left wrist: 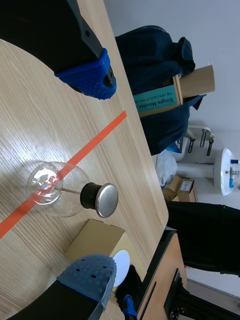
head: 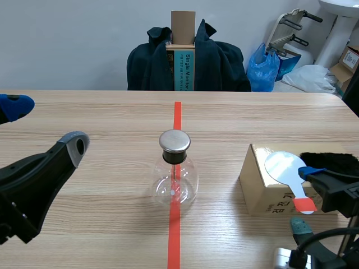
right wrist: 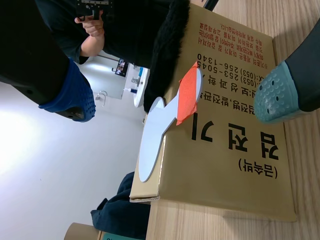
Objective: Do the electroscope experiment.
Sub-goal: 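Pick up the white charging plate, then bring the plate to the electroscope and point at the metal foil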
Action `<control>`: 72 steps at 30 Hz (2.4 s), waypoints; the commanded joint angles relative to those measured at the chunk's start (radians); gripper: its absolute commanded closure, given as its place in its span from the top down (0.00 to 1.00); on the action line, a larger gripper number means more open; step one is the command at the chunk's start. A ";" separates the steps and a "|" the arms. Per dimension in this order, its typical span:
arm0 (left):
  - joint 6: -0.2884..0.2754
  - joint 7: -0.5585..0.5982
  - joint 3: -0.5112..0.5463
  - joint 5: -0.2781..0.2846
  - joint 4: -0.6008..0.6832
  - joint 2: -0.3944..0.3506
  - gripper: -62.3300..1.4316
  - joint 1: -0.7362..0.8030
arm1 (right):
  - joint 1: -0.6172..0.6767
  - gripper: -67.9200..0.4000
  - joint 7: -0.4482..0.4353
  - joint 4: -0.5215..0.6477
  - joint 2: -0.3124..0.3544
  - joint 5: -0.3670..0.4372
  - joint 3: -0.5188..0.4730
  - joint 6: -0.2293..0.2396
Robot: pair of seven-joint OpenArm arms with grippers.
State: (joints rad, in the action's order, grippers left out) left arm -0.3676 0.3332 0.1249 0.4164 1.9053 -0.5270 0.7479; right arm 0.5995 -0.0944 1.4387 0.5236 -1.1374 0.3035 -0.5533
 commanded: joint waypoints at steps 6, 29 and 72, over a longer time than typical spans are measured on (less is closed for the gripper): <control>-0.001 0.013 -0.002 0.006 0.016 -0.005 1.00 -0.003 | 0.020 0.88 0.034 0.021 0.000 -0.003 -0.012 -0.008; -0.001 0.014 -0.002 0.006 0.016 -0.005 1.00 -0.003 | 0.015 0.02 0.021 0.022 -0.001 -0.003 -0.012 -0.008; -0.013 -0.135 -0.001 -0.060 0.000 -0.008 0.49 -0.027 | 0.018 0.02 0.034 0.726 -0.045 0.181 -0.416 -0.230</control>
State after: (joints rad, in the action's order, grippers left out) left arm -0.3714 0.1986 0.1249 0.3557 1.9038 -0.5308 0.7406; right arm 0.6292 -0.0704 2.1731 0.4713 -0.9604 -0.1101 -0.7235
